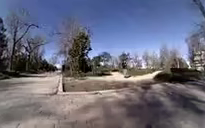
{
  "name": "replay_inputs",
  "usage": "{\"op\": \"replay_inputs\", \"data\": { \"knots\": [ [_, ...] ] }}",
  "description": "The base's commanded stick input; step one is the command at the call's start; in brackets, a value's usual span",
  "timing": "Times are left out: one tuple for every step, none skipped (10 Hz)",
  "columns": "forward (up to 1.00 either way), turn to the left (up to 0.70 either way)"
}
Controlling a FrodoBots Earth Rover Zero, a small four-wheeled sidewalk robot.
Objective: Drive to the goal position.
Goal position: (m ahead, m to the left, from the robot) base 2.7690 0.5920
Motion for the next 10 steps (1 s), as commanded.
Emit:
{"op": "replay_inputs", "data": {
  "knots": [
    [0.0,1.0],
    [0.0,1.0],
    [0.0,0.9],
    [0.0,0.8],
    [0.0,0.69],
    [0.0,0.59],
    [0.0,0.48],
    [0.0,0.37],
    [0.0,0.27],
    [0.0,0.16]
  ]
}}
